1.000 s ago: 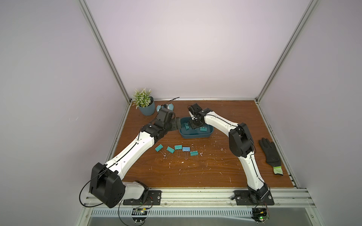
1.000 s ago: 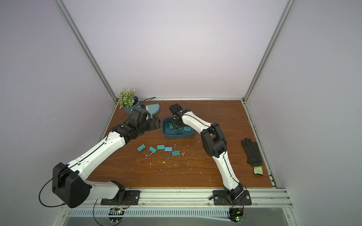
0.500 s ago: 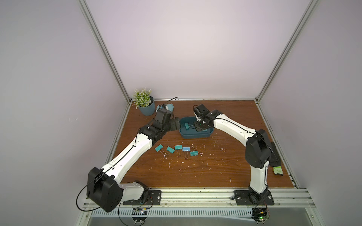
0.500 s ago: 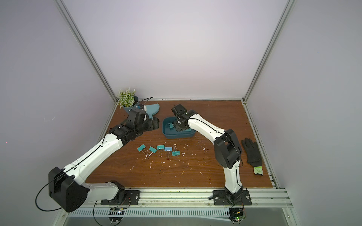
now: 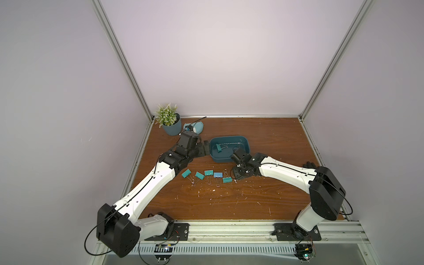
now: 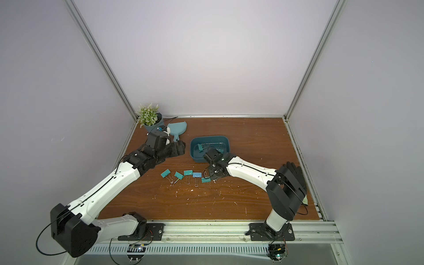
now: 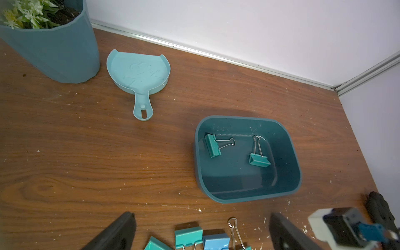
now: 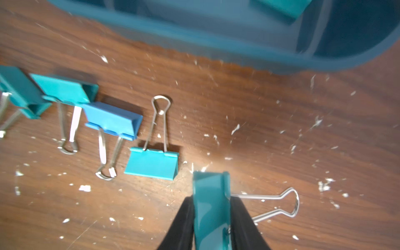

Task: Take out the binder clips from the storage box
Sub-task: Place the binder clip at the center of the board.

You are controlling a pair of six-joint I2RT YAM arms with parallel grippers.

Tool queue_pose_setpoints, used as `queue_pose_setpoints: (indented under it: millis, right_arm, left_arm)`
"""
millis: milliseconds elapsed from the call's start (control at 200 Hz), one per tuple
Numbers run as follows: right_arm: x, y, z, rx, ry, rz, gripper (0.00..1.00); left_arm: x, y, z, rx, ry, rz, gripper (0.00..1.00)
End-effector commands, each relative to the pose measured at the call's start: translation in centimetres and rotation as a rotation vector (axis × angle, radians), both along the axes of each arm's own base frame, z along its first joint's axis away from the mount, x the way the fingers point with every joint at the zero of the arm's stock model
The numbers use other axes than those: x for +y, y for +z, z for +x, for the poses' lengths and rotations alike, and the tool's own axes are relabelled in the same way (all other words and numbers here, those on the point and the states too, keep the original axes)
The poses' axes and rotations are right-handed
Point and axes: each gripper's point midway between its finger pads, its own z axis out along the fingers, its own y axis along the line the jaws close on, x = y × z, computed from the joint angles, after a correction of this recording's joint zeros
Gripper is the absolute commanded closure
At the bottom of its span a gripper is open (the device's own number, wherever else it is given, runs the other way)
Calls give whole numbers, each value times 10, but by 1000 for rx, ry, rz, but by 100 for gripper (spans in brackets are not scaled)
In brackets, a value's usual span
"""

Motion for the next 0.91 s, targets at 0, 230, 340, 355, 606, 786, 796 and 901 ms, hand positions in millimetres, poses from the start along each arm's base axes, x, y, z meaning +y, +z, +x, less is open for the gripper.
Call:
queue_pose_setpoints:
  millis: [0, 230, 340, 355, 606, 786, 796, 901]
  right_arm:
    - [14, 0, 14, -39, -67, 83, 70]
    - [29, -21, 30, -36, -106, 89, 67]
    - [31, -30, 34, -26, -105, 73, 67]
    - [30, -31, 34, -24, -106, 70, 67]
    - [30, -14, 37, -46, -90, 64, 42]
    - [23, 37, 46, -147, -84, 76, 21]
    - [22, 40, 47, -153, -86, 76, 20]
    - [9, 61, 54, -196, -106, 83, 8]
  left_arm:
    - [4, 3, -6, -1, -1, -11, 0]
    - [8, 5, -12, 5, 8, -18, 0]
    - [9, 5, -14, 5, 11, -22, 0]
    - [9, 5, -14, 6, 11, -23, 1]
    - [2, -6, -7, 43, 9, -31, 0]
    - [-19, -18, 8, 93, -23, -48, 4]
    - [-21, -19, 9, 97, -25, -46, 5]
    - [-38, -29, 20, 126, -42, -30, 12]
